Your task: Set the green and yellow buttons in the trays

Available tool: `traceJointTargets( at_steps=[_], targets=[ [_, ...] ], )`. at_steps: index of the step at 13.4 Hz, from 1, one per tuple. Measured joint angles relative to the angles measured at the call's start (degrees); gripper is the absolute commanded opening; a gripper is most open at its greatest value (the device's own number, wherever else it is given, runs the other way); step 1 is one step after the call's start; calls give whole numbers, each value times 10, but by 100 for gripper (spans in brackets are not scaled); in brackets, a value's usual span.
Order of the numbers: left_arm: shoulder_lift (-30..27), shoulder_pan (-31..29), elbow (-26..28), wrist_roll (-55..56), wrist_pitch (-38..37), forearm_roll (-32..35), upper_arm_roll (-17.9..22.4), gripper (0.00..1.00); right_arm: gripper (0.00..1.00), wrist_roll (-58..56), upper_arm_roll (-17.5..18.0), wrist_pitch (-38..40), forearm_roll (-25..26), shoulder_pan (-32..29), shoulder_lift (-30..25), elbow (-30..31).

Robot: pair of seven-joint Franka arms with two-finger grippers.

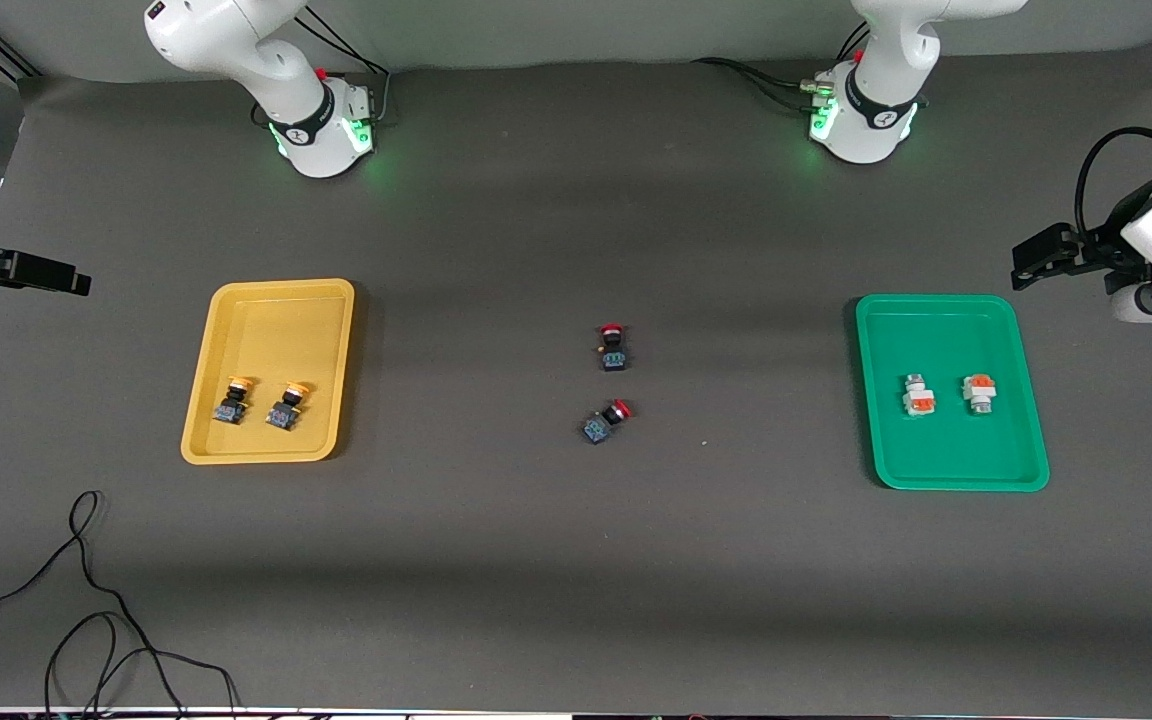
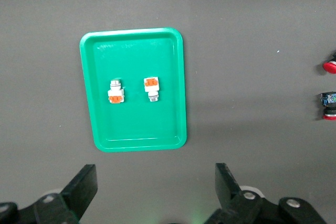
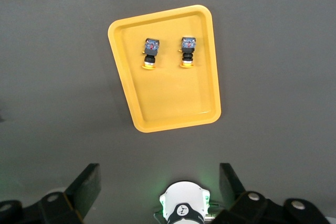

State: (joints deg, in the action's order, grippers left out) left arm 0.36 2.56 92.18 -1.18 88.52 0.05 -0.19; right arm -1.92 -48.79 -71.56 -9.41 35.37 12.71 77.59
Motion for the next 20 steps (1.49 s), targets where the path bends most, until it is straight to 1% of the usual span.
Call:
traceJointTargets(
  at_steps=[2, 5, 6, 8, 9, 10, 14, 16, 20],
  targets=[
    [0, 0, 0, 0, 0, 0, 0, 100, 100, 0, 94, 3, 30, -83, -18, 3],
    [0, 0, 0, 0, 0, 0, 0, 100, 100, 19, 252, 6, 71, -202, -46, 14],
    [0, 0, 0, 0, 0, 0, 0, 100, 100, 30, 293, 6, 78, -231, -54, 19],
    [0, 0, -1, 0, 0, 0, 0, 100, 100, 40, 356, 1, 83, -285, -72, 37],
    [0, 0, -2, 0, 0, 0, -1, 100, 100, 40, 374, -11, 84, -305, -84, 53],
    [0, 0, -2, 0, 0, 0, -1, 100, 100, 40, 382, -28, 84, -316, -99, 76],
    [1, 0, -4, 0, 0, 0, -1, 100, 100, 40, 386, -83, 87, -322, -162, 180],
    [1, 0, -4, 0, 0, 0, -1, 100, 100, 40, 390, -92, 95, -321, -174, 197],
    [1, 0, -4, 0, 0, 0, -1, 100, 100, 40, 393, -95, 98, -321, -174, 199]
  ],
)
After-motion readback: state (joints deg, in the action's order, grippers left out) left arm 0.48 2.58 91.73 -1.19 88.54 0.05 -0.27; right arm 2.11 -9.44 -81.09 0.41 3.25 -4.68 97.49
